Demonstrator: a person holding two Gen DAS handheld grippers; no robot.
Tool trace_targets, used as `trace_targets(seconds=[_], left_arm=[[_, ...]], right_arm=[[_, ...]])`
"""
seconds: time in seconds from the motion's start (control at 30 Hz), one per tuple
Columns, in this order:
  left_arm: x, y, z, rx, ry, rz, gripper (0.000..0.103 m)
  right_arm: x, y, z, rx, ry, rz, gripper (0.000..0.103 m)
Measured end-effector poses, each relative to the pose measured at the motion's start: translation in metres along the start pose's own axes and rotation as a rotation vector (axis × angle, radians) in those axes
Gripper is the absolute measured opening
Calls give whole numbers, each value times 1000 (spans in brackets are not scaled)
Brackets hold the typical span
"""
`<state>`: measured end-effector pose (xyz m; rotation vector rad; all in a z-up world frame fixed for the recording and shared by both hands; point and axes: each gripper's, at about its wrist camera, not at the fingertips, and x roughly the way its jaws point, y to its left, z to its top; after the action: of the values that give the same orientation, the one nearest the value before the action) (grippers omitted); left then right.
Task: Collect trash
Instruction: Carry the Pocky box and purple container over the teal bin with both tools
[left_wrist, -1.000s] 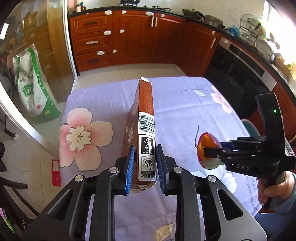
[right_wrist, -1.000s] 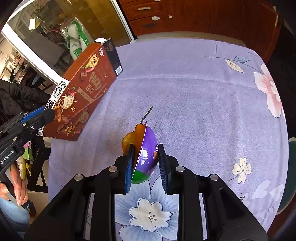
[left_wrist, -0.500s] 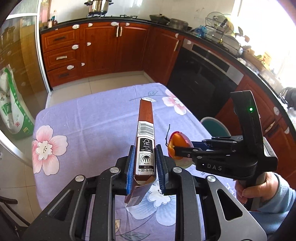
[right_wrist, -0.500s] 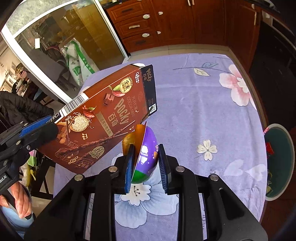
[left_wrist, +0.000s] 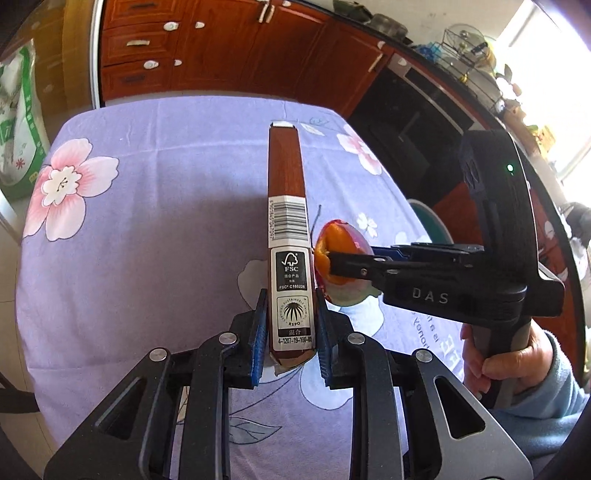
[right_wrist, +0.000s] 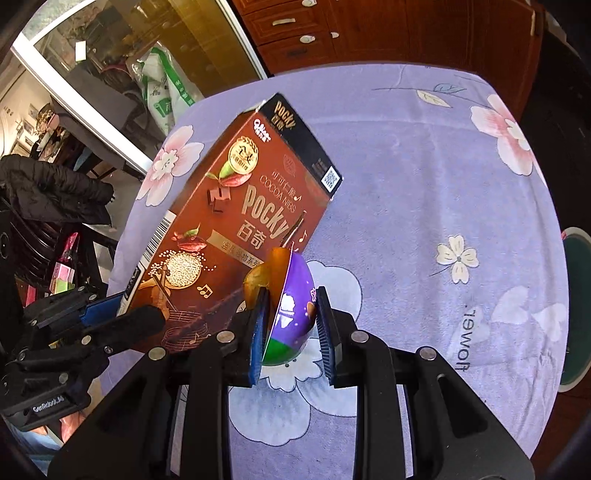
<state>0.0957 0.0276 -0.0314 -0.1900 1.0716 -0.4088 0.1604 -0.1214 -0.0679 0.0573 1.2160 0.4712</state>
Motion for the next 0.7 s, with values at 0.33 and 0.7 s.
trace_targets(seconds=[0.33,0.7], left_arm=[[46,-3,13,54,104,75,26],[32,-34,18,135,51,188,18]], right_arm=[[15,-7,3,14,26,-12,24],[-12,-30,-1,66,-33,1,24]])
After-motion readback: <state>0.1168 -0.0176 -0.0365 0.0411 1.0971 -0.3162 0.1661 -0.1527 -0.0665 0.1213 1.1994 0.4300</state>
